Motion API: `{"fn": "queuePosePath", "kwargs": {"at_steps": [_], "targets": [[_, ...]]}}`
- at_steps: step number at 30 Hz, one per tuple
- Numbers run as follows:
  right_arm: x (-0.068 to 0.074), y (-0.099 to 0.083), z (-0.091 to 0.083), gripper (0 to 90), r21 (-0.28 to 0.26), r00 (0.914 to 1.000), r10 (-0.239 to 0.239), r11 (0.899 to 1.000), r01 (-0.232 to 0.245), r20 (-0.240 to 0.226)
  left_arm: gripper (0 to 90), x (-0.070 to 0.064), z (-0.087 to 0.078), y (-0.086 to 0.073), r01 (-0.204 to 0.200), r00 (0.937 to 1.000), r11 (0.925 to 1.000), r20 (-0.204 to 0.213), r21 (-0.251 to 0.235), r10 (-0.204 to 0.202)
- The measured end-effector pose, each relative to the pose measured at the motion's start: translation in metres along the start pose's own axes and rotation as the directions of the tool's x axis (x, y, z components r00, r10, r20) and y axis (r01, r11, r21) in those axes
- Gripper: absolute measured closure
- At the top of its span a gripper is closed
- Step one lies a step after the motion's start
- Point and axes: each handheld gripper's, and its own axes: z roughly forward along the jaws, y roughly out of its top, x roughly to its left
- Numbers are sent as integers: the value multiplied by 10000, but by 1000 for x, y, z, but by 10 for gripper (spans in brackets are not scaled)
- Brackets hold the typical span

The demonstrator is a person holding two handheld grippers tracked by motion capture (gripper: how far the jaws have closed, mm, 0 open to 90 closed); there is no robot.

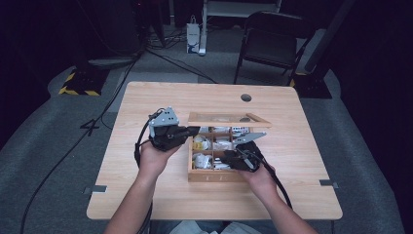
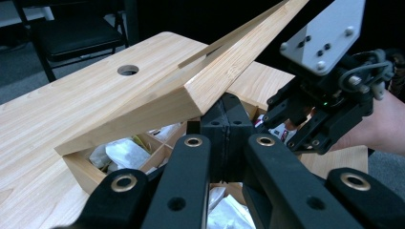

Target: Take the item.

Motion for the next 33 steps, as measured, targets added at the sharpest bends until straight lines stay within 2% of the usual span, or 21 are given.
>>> {"fn": "queuePosePath", "kwargs": {"at_steps": [9,13,16,20,22,25,33], "targets": [[2,4,14,739,491,9996,15,9988,-29,273,898,0,0,0,-12,10000,10000,-15,38,12],[2,5,14,751,631,9977,-190,9979,149,653,898,0,0,0,0,10000,10000,20,31,0],[1,4,15,730,719,9970,-264,9972,212,723,898,0,0,0,7,10000,10000,28,19,-7],[-1,4,15,750,787,9976,-184,9968,130,673,898,0,0,0,17,10000,10000,52,6,-18],[-2,4,16,781,863,9972,-260,9961,199,700,898,0,0,0,6,10000,10000,50,14,-6],[-2,4,17,879,1076,9963,-455,9935,374,735,898,0,0,0,21,10000,10000,75,14,-21],[4,5,12,900,934,9914,-992,9914,912,850,898,1,0,0,13,10000,10000,90,22,-13]]}}
